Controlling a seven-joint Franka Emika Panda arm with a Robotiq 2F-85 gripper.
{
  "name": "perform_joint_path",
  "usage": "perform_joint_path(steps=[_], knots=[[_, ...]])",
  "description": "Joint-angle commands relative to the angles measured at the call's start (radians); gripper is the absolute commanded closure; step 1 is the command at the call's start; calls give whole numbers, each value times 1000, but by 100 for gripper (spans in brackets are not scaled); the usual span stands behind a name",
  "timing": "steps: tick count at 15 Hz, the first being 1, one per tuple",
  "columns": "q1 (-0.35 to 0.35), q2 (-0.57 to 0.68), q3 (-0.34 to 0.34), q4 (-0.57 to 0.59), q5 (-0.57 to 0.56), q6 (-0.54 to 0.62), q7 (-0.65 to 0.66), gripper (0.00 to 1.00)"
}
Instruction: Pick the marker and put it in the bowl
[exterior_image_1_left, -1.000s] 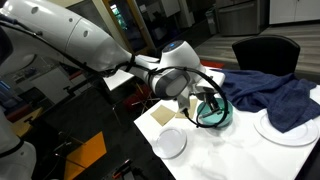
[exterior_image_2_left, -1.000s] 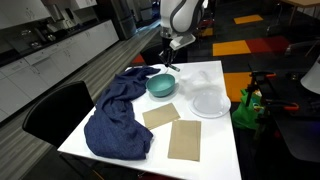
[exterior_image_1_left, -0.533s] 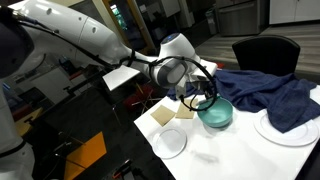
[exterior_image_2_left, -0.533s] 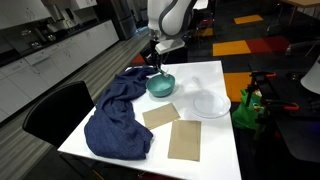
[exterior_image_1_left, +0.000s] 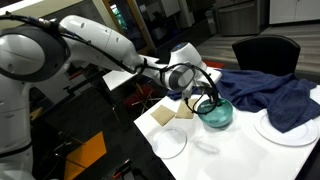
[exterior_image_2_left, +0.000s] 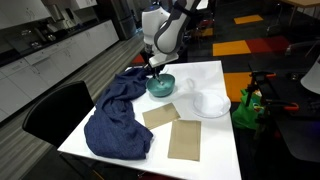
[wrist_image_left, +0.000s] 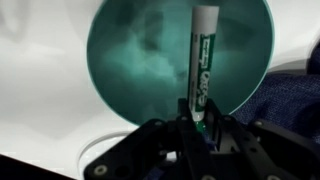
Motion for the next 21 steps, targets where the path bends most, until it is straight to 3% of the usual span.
perform_joint_path(steps=[1,8,13,21], knots=[[40,36,-42,48,-29,-42,73,55],[55,-1,-58,3,-39,-6,83,2],[52,-120,-61,-119,-80,19,42,0],[114,-360,-178,-436,-291,193,84,0]])
